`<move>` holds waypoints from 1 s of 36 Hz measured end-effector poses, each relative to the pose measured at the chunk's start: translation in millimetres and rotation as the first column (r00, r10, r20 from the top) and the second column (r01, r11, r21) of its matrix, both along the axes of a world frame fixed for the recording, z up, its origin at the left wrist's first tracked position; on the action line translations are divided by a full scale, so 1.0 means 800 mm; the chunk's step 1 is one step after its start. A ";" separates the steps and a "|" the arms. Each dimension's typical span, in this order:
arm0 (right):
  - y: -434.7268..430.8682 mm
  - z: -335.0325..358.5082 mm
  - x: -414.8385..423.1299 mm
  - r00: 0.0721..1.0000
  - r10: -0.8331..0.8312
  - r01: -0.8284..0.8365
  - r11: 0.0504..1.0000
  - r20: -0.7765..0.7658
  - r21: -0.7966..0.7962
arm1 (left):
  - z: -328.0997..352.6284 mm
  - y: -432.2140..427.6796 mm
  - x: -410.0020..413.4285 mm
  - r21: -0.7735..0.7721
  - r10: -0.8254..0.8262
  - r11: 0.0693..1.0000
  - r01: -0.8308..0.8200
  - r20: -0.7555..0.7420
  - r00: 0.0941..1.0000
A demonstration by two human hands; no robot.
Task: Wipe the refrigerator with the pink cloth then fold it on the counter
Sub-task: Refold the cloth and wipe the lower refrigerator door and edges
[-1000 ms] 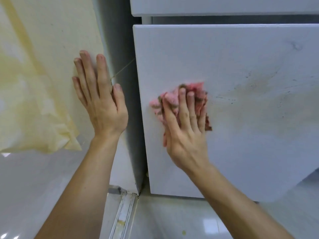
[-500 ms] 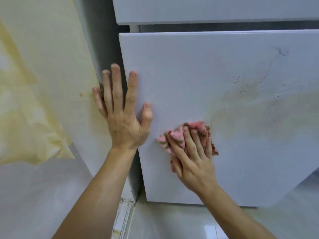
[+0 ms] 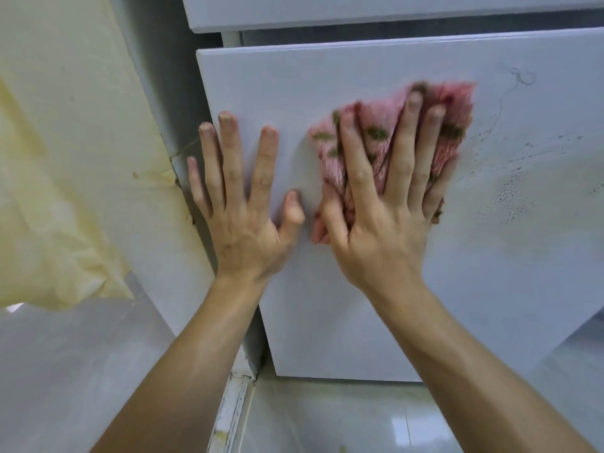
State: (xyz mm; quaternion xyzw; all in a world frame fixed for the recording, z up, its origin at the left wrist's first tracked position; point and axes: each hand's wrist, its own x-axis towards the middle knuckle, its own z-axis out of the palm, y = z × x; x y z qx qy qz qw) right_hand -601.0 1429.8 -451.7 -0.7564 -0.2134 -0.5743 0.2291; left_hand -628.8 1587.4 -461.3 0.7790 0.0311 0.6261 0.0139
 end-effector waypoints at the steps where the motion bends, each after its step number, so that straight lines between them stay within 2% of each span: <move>1: -0.004 -0.021 0.001 1.000 0.018 -0.018 0.999 -0.006 -0.027 | 0.001 -0.004 -0.001 -0.017 -0.013 1.000 0.013 -0.004 1.000; 6: -0.044 -0.126 0.011 0.999 0.010 -0.022 0.966 -0.048 -0.259 | 0.003 -0.015 -0.003 -0.045 -0.032 0.999 0.031 -0.011 0.999; 10: -0.046 -0.107 0.007 0.999 0.025 -0.035 0.966 -0.042 -0.258 | 0.004 -0.016 -0.004 -0.053 -0.079 0.996 0.078 -0.021 0.997; 13: -0.039 -0.057 0.002 0.999 0.035 -0.042 0.980 -0.041 -0.193 | 0.004 -0.016 -0.004 -0.061 -0.103 0.993 0.101 -0.020 0.995; 18: -0.020 0.038 0.008 0.999 0.043 -0.043 0.999 0.007 0.022 | 0.003 -0.017 -0.003 -0.064 -0.107 0.992 0.106 -0.013 0.994; 22: -0.006 0.031 0.013 0.996 0.009 -0.019 0.993 0.087 0.114 | 0.003 -0.016 -0.005 -0.054 -0.102 0.993 0.102 -0.013 0.995; 26: -0.021 -0.043 0.013 0.992 0.115 -0.111 0.992 0.058 -0.064 | 0.003 -0.012 -0.005 -0.031 -0.122 0.992 0.122 -0.005 0.992; 30: -0.052 -0.124 0.019 0.995 0.095 -0.082 0.963 0.038 -0.258 | -0.003 -0.009 -0.001 0.007 -0.120 0.993 0.120 0.000 0.993; 36: -0.053 -0.103 0.013 0.995 0.097 -0.096 0.967 -0.011 -0.237 | -0.004 -0.011 0.001 0.006 -0.109 0.994 0.109 0.021 0.994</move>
